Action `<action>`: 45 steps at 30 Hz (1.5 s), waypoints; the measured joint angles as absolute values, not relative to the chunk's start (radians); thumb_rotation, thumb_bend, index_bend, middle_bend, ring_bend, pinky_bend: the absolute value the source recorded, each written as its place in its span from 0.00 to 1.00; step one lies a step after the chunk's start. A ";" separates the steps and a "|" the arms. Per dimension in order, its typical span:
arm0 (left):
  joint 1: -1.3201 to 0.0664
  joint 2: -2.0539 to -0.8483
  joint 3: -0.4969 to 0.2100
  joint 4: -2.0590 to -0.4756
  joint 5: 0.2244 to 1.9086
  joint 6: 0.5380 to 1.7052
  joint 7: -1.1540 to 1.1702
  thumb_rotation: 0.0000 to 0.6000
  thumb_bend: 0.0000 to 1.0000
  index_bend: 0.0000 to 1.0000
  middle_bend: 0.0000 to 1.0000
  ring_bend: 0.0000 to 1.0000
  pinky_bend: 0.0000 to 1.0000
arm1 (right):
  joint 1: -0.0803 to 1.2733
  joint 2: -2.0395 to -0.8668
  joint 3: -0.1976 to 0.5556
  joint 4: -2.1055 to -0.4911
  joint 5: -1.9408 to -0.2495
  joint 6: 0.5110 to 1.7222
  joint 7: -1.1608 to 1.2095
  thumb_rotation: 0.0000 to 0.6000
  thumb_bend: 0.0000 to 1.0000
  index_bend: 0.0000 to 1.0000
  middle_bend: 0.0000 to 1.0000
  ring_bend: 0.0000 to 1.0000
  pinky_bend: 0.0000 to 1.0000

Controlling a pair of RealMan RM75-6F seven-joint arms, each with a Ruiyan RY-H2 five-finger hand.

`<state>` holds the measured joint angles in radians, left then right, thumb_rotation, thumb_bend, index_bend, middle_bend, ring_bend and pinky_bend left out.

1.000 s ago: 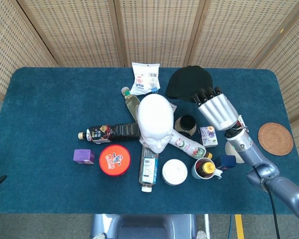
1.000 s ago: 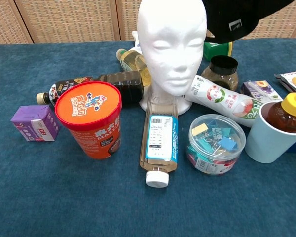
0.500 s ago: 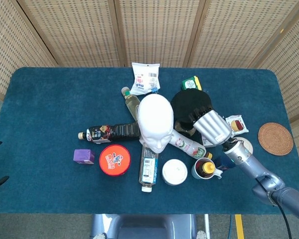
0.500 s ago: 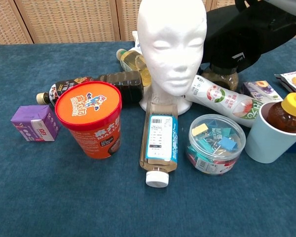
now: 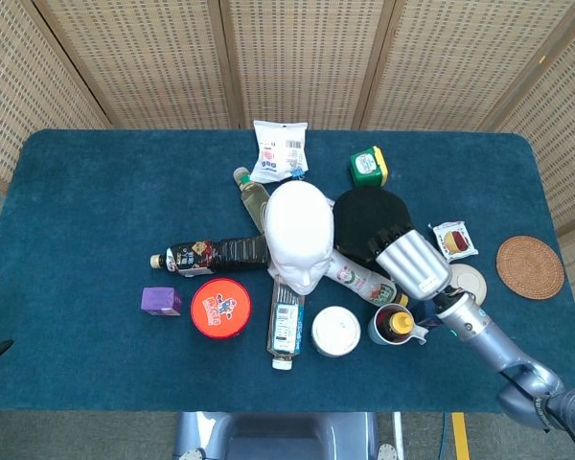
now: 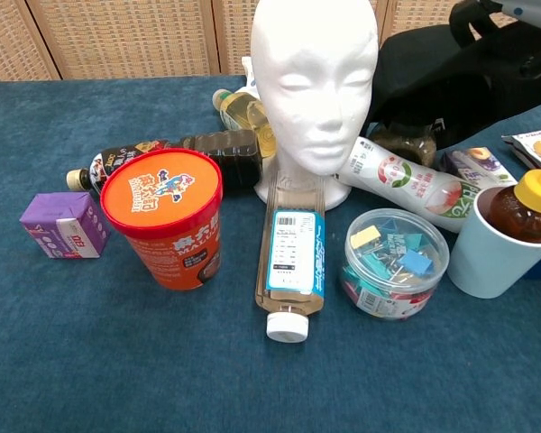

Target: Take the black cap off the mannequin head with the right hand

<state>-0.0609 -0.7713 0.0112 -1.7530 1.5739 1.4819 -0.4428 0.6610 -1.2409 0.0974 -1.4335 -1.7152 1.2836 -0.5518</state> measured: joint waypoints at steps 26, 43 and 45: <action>-0.060 -0.768 0.014 -1.745 1.579 1.485 -0.462 1.00 0.12 0.16 0.00 0.00 0.06 | 0.604 -0.985 0.079 -1.823 -1.634 1.161 -0.626 1.00 0.00 0.12 0.14 0.16 0.33; -0.047 -0.771 0.018 -1.743 1.588 1.511 -0.470 1.00 0.12 0.16 0.00 0.00 0.06 | 0.422 -0.861 0.068 -1.908 -1.555 1.349 -0.508 1.00 0.00 0.01 0.00 0.00 0.15; -0.044 -0.774 0.019 -1.745 1.588 1.514 -0.466 1.00 0.12 0.16 0.00 0.00 0.06 | 0.387 -0.862 0.062 -1.897 -1.558 1.394 -0.468 1.00 0.00 0.01 0.00 0.00 0.14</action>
